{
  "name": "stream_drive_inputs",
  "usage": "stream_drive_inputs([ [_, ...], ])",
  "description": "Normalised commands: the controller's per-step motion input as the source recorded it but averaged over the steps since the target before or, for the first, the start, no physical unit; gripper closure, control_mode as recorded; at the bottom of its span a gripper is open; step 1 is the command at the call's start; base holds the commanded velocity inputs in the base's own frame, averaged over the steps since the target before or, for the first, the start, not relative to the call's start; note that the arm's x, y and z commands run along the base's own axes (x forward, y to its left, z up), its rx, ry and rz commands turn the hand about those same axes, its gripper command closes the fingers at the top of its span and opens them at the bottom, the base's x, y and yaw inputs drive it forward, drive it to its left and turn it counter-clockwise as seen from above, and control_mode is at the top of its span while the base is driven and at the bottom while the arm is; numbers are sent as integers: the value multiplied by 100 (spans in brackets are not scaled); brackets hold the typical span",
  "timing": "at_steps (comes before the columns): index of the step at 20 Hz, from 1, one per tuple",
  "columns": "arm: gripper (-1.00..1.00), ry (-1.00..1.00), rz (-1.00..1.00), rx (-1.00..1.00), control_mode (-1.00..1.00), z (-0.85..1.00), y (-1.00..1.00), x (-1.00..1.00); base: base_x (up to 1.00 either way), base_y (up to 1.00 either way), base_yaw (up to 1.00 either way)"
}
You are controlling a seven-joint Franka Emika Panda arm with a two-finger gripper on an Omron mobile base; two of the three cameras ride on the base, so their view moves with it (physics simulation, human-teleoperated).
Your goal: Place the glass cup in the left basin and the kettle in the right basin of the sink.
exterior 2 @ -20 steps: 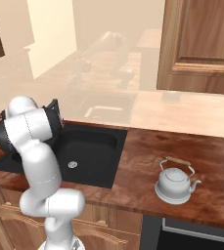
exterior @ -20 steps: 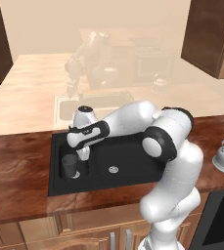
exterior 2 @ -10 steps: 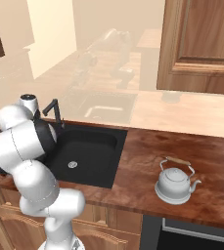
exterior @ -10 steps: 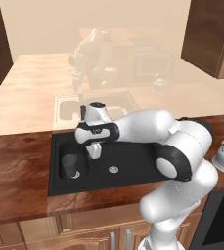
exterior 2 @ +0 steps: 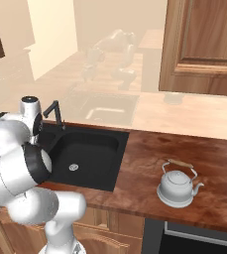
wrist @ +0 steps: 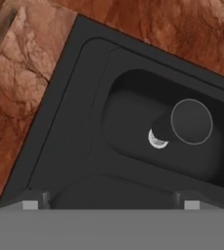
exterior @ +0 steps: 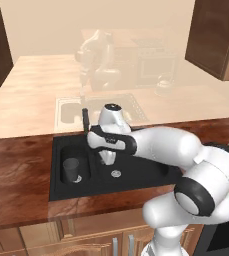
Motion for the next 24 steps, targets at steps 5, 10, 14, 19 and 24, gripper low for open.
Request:
stream_drive_inputs([
  [5, -100, 0, -2, 0, -100, 34, -33, -30, 0, 0, 0],
  [10, -100, 0, -4, 0, -100, 47, -30, -21, 0, 0, 0],
  [14, -100, 0, -6, 0, -100, 54, -27, -17, 0, 0, 0],
  [19, -100, 0, -6, 0, -100, 44, -31, -22, 0, 0, 0],
  [24, -100, 0, -7, 0, -100, 17, -34, -24, 0, 0, 0],
])
